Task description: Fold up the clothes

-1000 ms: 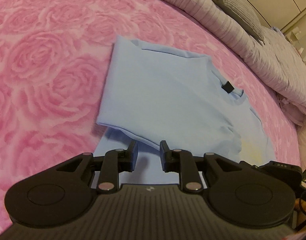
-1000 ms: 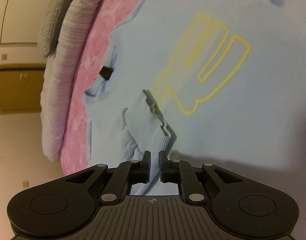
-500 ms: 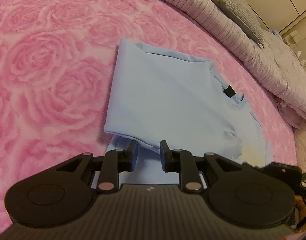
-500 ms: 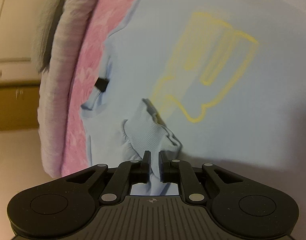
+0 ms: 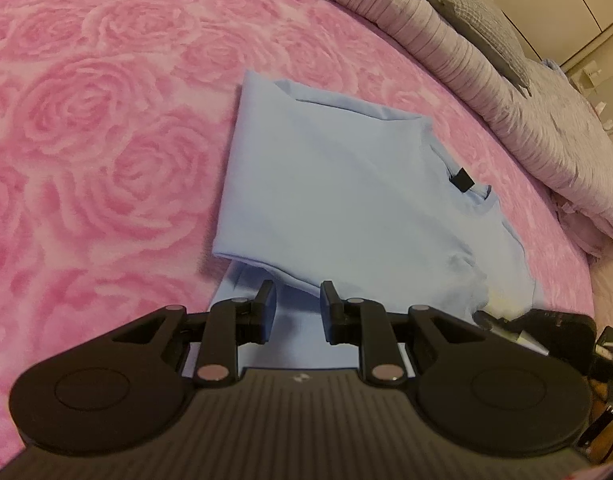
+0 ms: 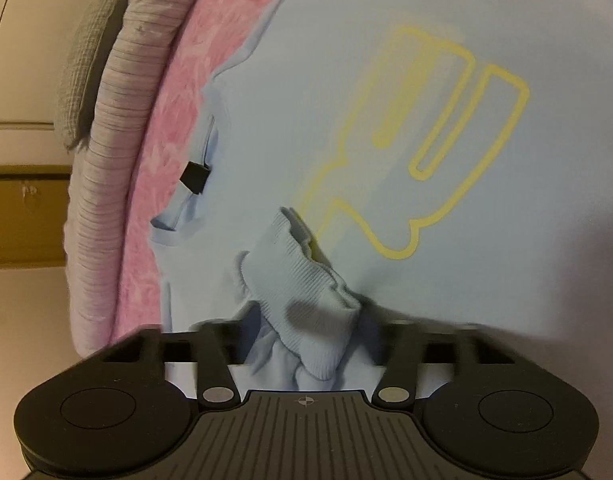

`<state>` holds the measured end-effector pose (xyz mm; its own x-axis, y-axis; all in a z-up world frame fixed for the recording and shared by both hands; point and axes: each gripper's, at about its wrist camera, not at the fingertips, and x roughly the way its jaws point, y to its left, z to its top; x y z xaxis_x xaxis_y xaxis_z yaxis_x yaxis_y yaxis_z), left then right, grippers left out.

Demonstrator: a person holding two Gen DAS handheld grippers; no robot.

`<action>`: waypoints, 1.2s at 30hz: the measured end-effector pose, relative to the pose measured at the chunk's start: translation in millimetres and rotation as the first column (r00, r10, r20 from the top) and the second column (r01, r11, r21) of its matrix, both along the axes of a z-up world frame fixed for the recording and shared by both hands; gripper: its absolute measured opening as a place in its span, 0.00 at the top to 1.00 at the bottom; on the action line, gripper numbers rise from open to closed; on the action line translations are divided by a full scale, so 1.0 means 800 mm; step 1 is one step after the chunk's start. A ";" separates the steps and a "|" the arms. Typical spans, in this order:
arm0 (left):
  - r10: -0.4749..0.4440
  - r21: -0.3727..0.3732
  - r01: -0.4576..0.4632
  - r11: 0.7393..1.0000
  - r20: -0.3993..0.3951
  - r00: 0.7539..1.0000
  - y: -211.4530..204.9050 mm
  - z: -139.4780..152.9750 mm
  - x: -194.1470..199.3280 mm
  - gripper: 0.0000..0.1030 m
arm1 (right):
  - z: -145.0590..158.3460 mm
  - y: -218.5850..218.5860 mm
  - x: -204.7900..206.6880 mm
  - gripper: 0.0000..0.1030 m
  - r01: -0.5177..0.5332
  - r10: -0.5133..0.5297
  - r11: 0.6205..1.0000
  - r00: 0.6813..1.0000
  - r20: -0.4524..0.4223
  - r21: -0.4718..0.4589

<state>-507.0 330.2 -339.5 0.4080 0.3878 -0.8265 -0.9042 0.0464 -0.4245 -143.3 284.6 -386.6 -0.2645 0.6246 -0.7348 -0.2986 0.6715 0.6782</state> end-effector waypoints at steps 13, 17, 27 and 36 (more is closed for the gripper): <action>-0.058 -0.009 0.057 0.998 -0.050 0.997 0.002 -0.017 0.018 0.83 | 0.090 -0.038 0.046 0.94 -0.070 -0.023 0.977 0.904 0.426 0.200; -0.078 -0.017 0.077 0.997 -0.077 0.994 0.000 -0.026 0.022 0.83 | 0.073 -0.054 0.065 0.94 -0.047 -0.018 0.989 0.903 0.430 0.140; -0.098 0.001 0.100 0.995 -0.144 0.985 0.002 -0.023 0.027 0.83 | 0.048 -0.063 0.077 0.90 -0.048 0.067 0.997 0.914 0.401 -0.056; -0.160 -0.016 0.160 0.987 -0.158 0.974 -0.010 0.003 0.059 0.83 | 0.070 -0.165 0.134 0.87 0.093 -0.052 0.991 0.930 0.364 -0.097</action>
